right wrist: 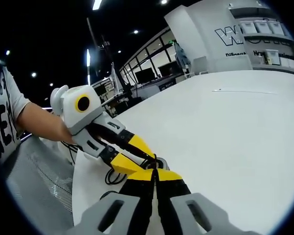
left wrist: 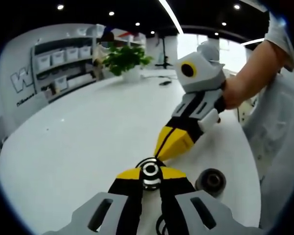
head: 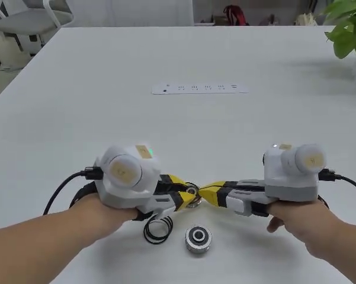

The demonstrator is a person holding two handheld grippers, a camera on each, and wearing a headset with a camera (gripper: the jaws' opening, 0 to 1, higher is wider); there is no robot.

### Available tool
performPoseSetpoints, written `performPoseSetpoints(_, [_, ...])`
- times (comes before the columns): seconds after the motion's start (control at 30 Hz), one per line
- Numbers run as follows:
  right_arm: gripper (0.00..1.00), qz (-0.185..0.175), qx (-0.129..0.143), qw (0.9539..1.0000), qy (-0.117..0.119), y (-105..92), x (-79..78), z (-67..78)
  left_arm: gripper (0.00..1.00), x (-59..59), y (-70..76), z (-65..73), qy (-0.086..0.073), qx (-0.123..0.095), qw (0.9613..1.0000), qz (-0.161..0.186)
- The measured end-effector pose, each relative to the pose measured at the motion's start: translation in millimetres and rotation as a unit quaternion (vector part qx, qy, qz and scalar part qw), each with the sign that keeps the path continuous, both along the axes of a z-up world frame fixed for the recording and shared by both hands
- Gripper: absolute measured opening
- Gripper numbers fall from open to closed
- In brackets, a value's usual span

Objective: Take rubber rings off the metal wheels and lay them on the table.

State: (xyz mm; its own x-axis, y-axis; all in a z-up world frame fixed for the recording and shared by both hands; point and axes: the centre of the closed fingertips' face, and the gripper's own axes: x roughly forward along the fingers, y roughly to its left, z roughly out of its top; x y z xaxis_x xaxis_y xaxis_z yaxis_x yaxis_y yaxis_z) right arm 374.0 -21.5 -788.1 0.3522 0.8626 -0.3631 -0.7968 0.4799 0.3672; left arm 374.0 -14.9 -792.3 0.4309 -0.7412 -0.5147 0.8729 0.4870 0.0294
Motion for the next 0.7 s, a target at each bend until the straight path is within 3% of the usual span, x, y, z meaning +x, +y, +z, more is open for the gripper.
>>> performPoseSetpoints(0.17, [0.00, 0.000, 0.002, 1.0000, 0.000, 0.4, 0.3, 2.8, 0.20, -1.9, 2.5, 2.8, 0.005, -0.004, 1.0000, -0.005])
performPoseSetpoints(0.37, [0.00, 0.002, 0.004, 1.0000, 0.000, 0.4, -1.7, 6.3, 0.29, -13.7, 7.8, 13.5, -0.009, -0.010, 0.9995, -0.027])
performPoseSetpoints(0.7, [0.00, 0.008, 0.010, 0.9999, -0.003, 3.6, -6.9, 18.0, 0.44, -34.4, 20.0, 33.7, -0.015, -0.036, 0.9983, -0.044])
